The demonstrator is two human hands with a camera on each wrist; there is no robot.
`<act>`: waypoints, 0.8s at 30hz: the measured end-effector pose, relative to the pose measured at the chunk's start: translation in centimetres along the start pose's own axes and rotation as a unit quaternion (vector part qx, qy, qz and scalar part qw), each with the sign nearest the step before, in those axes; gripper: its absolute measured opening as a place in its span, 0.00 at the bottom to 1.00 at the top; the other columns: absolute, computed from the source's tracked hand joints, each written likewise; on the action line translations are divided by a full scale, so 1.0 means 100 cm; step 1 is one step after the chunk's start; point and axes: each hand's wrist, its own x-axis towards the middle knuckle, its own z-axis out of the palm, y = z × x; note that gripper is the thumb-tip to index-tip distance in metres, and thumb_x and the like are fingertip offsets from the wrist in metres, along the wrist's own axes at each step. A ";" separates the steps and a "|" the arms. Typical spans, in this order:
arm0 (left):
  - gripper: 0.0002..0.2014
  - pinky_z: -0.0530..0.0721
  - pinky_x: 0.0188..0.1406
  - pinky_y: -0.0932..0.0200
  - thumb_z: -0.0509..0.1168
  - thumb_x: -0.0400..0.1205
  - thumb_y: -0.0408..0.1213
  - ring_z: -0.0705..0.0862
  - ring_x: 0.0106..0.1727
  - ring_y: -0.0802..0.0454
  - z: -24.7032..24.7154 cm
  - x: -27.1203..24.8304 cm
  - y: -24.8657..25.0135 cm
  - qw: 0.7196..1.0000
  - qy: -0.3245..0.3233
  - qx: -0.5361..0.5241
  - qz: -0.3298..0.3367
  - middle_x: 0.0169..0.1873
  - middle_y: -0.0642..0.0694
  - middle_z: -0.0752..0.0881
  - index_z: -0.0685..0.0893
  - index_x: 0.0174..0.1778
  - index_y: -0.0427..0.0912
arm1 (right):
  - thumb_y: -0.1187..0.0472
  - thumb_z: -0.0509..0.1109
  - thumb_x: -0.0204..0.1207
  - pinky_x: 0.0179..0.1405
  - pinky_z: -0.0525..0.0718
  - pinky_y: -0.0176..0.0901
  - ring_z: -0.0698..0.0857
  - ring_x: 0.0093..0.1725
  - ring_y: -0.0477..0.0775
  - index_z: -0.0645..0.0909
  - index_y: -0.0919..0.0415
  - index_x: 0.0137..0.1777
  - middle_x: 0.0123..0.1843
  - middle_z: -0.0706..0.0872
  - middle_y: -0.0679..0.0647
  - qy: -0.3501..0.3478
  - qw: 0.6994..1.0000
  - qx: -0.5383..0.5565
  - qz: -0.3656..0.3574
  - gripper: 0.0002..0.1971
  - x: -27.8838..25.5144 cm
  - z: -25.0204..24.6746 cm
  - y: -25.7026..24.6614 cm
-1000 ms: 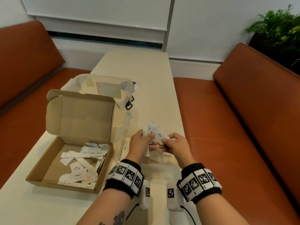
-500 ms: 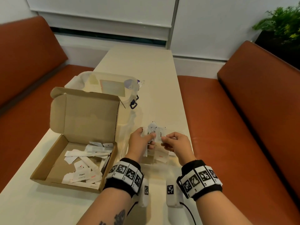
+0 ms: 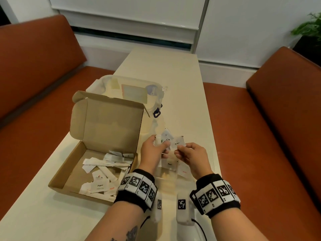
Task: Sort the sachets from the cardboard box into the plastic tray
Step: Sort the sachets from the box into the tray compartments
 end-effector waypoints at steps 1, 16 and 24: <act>0.05 0.83 0.24 0.64 0.72 0.77 0.30 0.81 0.25 0.57 -0.001 0.001 0.000 1.000 0.003 0.007 0.006 0.32 0.44 0.84 0.83 0.47 0.40 | 0.71 0.72 0.74 0.33 0.87 0.37 0.87 0.30 0.53 0.79 0.69 0.42 0.34 0.87 0.64 -0.009 1.000 -0.004 0.006 0.03 0.000 0.002 0.002; 0.08 0.78 0.25 0.63 0.72 0.77 0.34 0.80 0.28 0.54 0.004 0.002 -0.002 0.997 -0.028 -0.045 -0.060 0.32 0.44 0.83 0.84 0.51 0.39 | 0.70 0.74 0.72 0.34 0.87 0.37 0.86 0.32 0.51 0.85 0.67 0.40 0.33 0.89 0.56 -0.034 0.994 -0.096 -0.039 0.01 0.005 -0.007 -0.015; 0.02 0.68 0.19 0.67 0.68 0.80 0.31 0.68 0.21 0.57 0.003 0.001 -0.004 0.998 -0.003 -0.022 -0.054 0.23 0.49 0.75 0.82 0.44 0.41 | 0.72 0.72 0.74 0.34 0.88 0.35 0.85 0.29 0.53 0.87 0.66 0.41 0.35 0.89 0.61 -0.033 0.997 -0.074 0.003 0.04 0.007 -0.005 -0.010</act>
